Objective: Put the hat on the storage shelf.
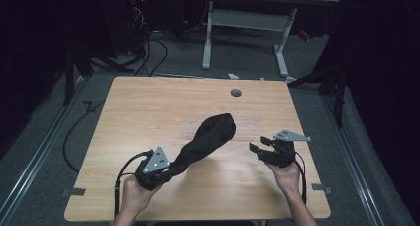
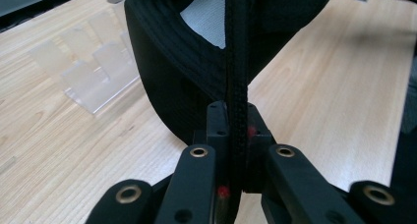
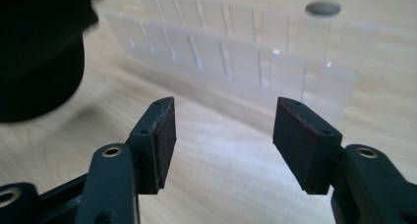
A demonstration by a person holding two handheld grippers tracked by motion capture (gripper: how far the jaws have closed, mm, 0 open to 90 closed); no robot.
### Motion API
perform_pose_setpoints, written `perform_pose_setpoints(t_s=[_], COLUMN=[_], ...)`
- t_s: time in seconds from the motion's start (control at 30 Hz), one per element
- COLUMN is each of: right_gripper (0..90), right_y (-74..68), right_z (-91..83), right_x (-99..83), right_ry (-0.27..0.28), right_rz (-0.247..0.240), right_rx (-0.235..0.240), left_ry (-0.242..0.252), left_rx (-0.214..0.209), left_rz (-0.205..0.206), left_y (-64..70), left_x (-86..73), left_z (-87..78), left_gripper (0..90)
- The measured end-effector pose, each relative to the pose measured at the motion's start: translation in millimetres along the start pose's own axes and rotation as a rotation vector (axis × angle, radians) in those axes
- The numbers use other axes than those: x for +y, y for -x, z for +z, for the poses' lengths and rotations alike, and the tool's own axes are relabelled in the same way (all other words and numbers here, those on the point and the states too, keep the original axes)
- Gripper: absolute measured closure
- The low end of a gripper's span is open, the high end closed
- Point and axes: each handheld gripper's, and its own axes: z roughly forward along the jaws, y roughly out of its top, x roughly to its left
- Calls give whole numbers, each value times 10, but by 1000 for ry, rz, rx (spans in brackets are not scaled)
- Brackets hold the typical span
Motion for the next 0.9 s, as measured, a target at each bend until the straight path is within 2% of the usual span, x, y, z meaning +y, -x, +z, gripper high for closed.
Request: perform_pose_setpoints(t_s=[0.13, 0.4, 0.53, 0.67, 0.9], right_gripper=[441, 435, 433, 424, 418], right_y=[68, 176, 186, 204, 185], right_z=[43, 104, 146, 194, 222], right_x=[-163, -422, -498, -549, -558], right_ry=[-50, -113, -134, -150, -152], right_rz=[24, 29, -6, -5, -50], right_rx=[15, -72, -120, -149, -195], left_ry=[31, 69, 99, 119, 146], left_rx=[16, 47, 65, 76, 84], left_rz=[-35, -82, -104, -135, -158], left_y=[-33, -100, -135, -171, -226], left_x=[51, 143, 204, 267, 359], left_z=[25, 84, 111, 133, 176], left_gripper=[859, 858, 858, 858, 858])
